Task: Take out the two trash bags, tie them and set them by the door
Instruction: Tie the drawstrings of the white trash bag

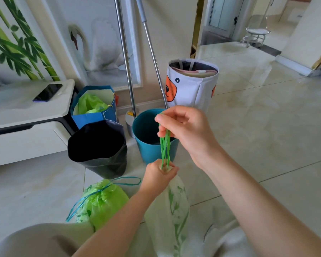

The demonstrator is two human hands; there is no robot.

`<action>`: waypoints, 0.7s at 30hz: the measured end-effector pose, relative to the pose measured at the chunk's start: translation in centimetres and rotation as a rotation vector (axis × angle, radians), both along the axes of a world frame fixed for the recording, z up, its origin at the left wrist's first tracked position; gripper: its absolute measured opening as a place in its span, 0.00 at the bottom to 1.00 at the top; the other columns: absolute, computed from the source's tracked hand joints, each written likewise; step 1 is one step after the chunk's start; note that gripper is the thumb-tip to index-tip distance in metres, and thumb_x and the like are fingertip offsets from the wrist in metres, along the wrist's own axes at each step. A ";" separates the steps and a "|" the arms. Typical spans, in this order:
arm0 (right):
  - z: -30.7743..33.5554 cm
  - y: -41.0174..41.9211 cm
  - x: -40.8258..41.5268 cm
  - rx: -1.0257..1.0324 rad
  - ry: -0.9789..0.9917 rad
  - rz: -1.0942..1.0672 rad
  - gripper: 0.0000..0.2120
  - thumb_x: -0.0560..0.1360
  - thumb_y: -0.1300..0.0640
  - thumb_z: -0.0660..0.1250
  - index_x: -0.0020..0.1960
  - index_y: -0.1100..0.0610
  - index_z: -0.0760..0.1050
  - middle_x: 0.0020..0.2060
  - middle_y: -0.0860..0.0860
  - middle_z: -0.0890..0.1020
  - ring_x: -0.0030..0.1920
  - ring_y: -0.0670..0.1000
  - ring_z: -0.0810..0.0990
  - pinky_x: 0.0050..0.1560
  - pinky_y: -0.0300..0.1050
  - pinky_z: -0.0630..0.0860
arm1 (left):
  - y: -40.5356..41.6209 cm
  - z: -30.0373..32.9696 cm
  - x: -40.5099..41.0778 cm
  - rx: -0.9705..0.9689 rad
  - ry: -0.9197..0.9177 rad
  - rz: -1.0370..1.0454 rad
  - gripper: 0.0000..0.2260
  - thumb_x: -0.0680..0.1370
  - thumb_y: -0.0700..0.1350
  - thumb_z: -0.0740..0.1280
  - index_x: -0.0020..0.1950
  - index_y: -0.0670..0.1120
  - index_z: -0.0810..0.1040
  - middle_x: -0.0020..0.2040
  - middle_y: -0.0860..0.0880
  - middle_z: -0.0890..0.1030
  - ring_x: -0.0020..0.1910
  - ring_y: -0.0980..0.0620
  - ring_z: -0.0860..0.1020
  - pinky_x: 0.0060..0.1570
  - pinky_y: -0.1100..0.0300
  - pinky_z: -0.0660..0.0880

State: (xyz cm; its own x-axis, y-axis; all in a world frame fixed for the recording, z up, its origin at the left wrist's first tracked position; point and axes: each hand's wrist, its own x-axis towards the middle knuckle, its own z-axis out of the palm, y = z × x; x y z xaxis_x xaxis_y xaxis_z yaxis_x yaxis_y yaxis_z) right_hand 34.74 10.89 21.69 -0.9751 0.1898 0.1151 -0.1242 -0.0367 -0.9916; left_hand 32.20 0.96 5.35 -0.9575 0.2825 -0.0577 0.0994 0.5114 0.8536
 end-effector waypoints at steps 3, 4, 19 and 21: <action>0.0 0.4 -0.1 -0.112 0.022 -0.068 0.04 0.74 0.64 0.69 0.40 0.63 0.78 0.27 0.50 0.78 0.31 0.49 0.77 0.40 0.43 0.77 | -0.9 -0.3 -0.6 -0.005 0.104 0.100 0.17 0.74 0.50 0.71 0.36 0.37 0.76 0.32 0.39 0.78 0.33 0.42 0.75 0.36 0.49 0.74; 0.1 0.3 0.0 -0.123 0.021 -0.067 0.04 0.74 0.64 0.68 0.40 0.62 0.77 0.27 0.50 0.77 0.31 0.49 0.77 0.40 0.44 0.76 | -1.1 -0.3 -0.9 -0.009 0.119 0.104 0.20 0.75 0.51 0.70 0.35 0.35 0.73 0.32 0.37 0.76 0.32 0.40 0.74 0.36 0.45 0.73; -0.6 -1.7 -1.0 0.183 0.040 0.021 0.04 0.74 0.64 0.67 0.42 0.66 0.78 0.29 0.53 0.79 0.29 0.47 0.78 0.37 0.39 0.78 | -5.6 2.9 -0.5 -0.519 -0.061 -0.345 0.31 0.74 0.61 0.65 0.74 0.53 0.62 0.71 0.54 0.66 0.73 0.51 0.61 0.72 0.51 0.59; -0.8 -2.1 -1.0 0.270 0.070 0.039 0.05 0.74 0.63 0.68 0.42 0.64 0.79 0.31 0.56 0.81 0.31 0.48 0.79 0.41 0.44 0.79 | -6.7 3.7 -0.6 -0.384 0.055 -0.226 0.21 0.75 0.56 0.67 0.66 0.55 0.71 0.62 0.57 0.75 0.63 0.55 0.73 0.62 0.55 0.71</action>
